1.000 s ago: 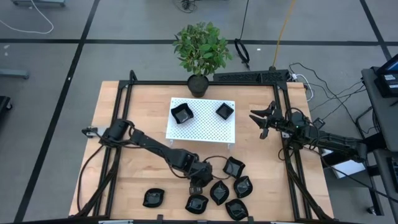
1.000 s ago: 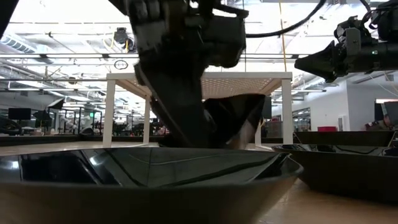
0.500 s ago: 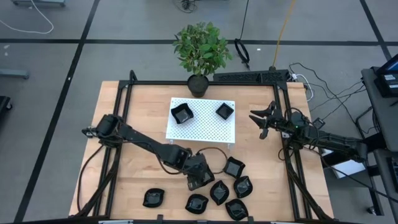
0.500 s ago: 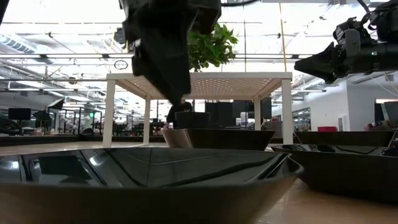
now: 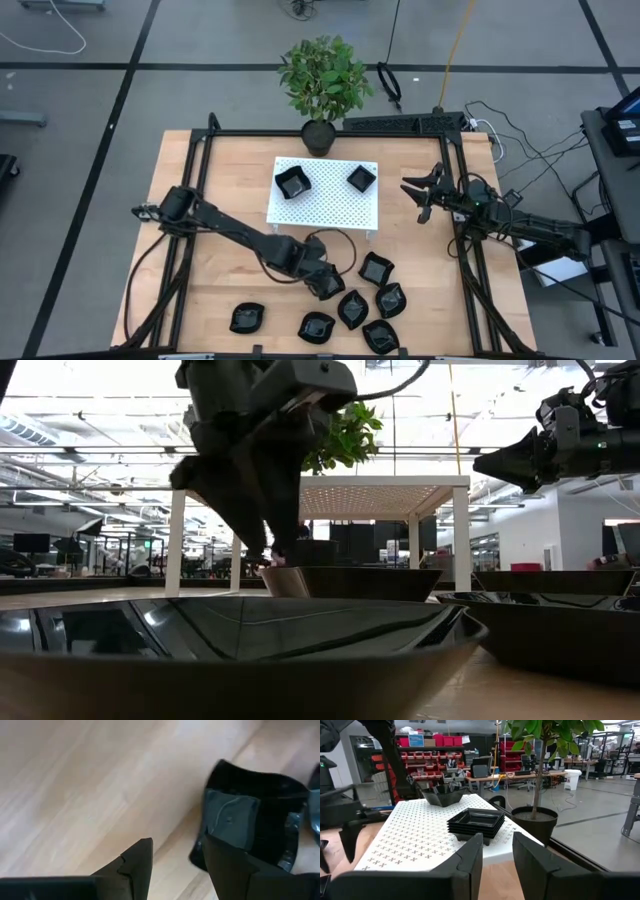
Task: Pick & Place Mini shaped plates
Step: Stack the black distorted square plate on top of the black distorted square plate on the shelf
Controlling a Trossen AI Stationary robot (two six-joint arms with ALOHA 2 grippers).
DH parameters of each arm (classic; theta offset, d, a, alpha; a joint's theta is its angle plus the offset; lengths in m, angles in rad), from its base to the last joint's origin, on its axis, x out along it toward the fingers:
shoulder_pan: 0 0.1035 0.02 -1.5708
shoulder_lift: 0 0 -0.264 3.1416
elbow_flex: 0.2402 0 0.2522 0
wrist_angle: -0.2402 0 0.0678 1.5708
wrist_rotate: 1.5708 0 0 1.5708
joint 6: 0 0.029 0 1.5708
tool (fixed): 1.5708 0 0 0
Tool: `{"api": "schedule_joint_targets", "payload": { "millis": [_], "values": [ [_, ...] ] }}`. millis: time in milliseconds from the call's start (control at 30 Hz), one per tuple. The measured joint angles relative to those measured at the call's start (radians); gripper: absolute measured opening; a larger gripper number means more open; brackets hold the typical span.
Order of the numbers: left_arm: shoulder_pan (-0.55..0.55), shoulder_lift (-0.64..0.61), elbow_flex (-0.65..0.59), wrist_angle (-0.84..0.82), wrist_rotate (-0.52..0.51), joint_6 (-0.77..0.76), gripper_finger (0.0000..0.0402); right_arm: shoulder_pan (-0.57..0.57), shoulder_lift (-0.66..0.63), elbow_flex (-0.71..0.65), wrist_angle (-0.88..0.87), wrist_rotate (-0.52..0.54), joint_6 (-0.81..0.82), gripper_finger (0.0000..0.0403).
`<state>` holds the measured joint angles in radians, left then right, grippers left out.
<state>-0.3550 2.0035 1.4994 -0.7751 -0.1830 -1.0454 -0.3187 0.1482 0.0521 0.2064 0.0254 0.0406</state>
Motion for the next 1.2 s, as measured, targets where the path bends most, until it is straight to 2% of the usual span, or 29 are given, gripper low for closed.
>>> {"api": "schedule_joint_targets", "payload": {
  "millis": [300, 700, 867, 1000, 1100, 1200],
  "values": [
    [0.001, 0.029, 0.0, 0.085, 0.015, 0.145, 0.0175, 0.0, 0.0, 0.0, -0.001, 0.0, 0.0, 0.0094],
    [0.008, 0.06, 0.0, 0.127, 0.029, 0.161, 0.0175, 0.0, 0.003, 0.0, 0.0, 0.0, 0.0, 0.0095],
    [0.008, 0.06, 0.0, 0.115, 0.078, 0.202, 0.0175, 0.0, 0.004, 0.0, -0.001, 0.0, 0.0, 0.0094],
    [0.007, 0.06, 0.0, 0.112, 0.066, 0.214, 0.0174, 0.0, 0.005, 0.0, -0.001, 0.0, 0.0, 0.0095],
    [0.008, 0.06, -0.001, 0.109, 0.063, 0.219, 0.0158, 0.0, 0.004, 0.0, -0.001, 0.0, 0.0, 0.0095],
    [0.012, 0.06, -0.018, 0.127, 0.062, 0.215, 0.0125, 0.0, 0.004, 0.0, -0.001, 0.0, 0.0, 0.0094]
  ]
}}
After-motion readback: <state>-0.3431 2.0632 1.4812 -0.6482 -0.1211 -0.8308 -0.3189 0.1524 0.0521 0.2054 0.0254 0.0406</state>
